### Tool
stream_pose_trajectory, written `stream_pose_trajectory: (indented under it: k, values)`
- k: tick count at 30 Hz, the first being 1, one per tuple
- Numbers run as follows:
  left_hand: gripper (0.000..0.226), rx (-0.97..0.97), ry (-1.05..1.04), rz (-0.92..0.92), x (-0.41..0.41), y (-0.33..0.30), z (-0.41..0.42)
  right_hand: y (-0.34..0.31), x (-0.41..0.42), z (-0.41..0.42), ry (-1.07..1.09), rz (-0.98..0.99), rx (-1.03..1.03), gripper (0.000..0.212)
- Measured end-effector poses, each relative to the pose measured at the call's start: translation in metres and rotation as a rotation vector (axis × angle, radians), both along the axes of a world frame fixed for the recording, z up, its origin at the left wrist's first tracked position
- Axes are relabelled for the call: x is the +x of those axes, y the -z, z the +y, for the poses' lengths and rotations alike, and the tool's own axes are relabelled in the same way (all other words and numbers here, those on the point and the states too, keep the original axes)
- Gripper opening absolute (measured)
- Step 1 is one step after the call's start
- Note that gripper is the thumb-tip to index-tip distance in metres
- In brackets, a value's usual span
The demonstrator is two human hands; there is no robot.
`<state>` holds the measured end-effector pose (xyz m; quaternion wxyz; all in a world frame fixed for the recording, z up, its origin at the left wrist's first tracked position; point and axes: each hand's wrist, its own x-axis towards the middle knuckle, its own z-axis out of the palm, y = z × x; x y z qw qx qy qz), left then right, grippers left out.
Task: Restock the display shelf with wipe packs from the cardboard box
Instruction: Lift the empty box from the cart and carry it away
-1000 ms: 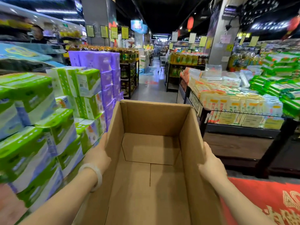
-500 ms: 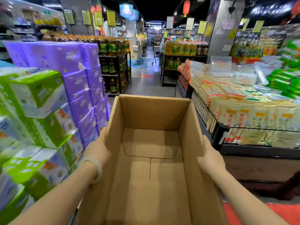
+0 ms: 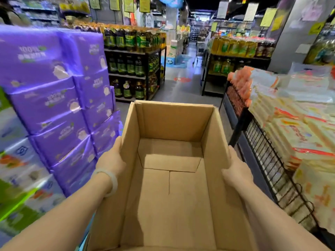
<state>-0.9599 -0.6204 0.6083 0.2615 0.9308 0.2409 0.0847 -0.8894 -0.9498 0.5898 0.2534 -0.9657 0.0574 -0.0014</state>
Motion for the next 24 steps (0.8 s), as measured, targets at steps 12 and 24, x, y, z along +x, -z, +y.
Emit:
stream_pose_trajectory:
  k: [12,24]
  values:
    - [0.081,0.007,-0.083,0.05,0.324,0.045,0.06,0.033,0.349,0.064,-0.018,0.06,0.036,0.052]
    - [0.069,-0.089,-0.256,0.057,0.589,0.074,0.114,0.053,0.673,0.147,-0.265,0.083,-0.108,0.072]
